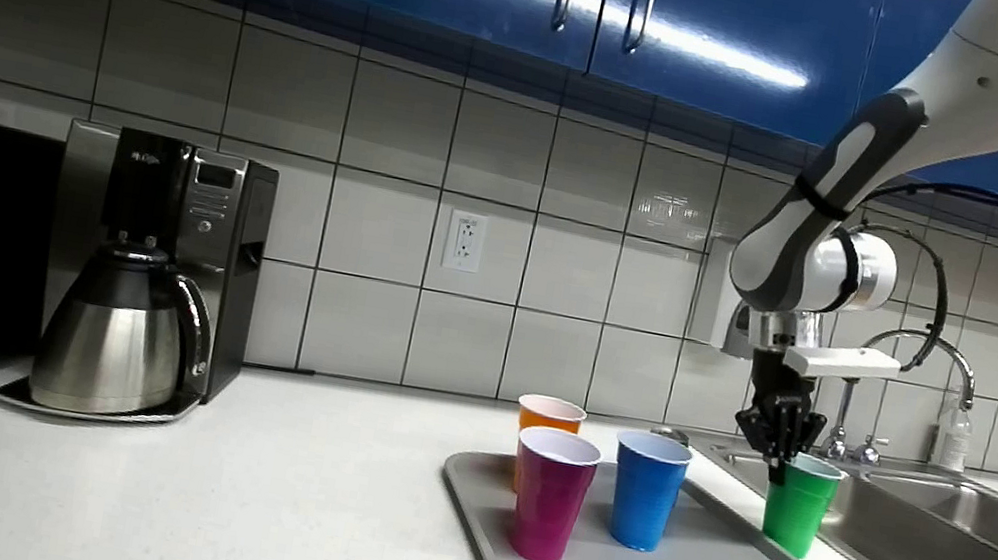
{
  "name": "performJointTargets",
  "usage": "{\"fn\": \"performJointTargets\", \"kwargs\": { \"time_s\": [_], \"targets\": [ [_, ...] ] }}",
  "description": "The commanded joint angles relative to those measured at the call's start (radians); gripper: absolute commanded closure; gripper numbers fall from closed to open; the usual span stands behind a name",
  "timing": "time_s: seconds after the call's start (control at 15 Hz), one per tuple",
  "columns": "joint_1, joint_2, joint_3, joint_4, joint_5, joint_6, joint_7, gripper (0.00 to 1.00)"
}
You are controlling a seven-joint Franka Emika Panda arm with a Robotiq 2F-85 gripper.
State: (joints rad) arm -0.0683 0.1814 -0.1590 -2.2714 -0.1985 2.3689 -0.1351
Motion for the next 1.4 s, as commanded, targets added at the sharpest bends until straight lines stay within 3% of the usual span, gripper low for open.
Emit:
{"fn": "performJointTargets", "kwargs": {
  "time_s": [0.0,0.73,1.33],
  "targets": [
    [-0.016,-0.046,0.003,0.006,-0.041,-0.034,0.016,0.99],
    [-0.005,-0.228,0.038,-0.079,-0.044,-0.017,-0.013,0.99],
    [0.052,-0.222,0.123,-0.141,-0.026,-0.013,0.016,0.99]
  ]
}}
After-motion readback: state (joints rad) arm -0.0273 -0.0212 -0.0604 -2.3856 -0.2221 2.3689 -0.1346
